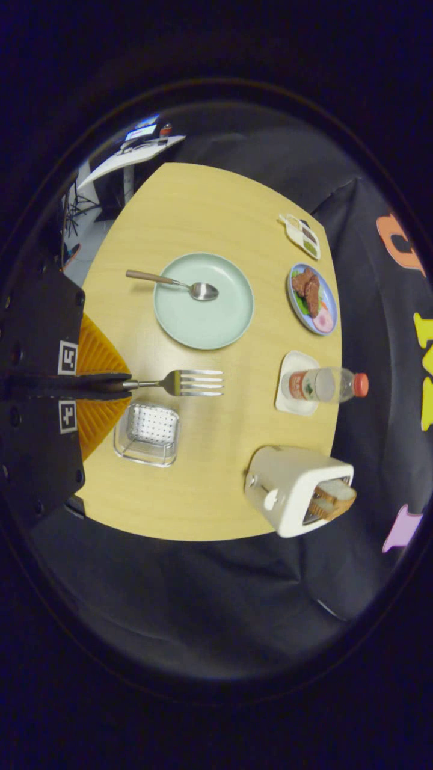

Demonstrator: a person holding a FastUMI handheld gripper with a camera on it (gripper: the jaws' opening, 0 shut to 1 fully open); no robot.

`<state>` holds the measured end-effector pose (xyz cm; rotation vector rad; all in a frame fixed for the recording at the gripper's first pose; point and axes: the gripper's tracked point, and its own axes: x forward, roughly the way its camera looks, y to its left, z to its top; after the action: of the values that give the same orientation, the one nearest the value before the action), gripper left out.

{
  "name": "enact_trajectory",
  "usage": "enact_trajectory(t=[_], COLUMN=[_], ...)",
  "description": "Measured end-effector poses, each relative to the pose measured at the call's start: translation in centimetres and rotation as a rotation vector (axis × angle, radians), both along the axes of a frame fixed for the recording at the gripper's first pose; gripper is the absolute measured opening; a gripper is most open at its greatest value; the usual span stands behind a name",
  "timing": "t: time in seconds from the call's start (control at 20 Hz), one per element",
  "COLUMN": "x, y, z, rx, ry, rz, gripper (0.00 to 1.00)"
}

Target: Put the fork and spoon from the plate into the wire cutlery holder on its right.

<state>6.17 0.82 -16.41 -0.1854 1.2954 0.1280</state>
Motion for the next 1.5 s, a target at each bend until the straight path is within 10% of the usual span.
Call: enact_trajectory(t=[1.15,1.5], x=[0.4,3.7], y=[-3.7,-3.1], z=[-6.3,-4.8], rx=[0.022,0.091], ry=[0.427,0.219], rz=[-0.192,-0.202], gripper=[0.06,0.67])
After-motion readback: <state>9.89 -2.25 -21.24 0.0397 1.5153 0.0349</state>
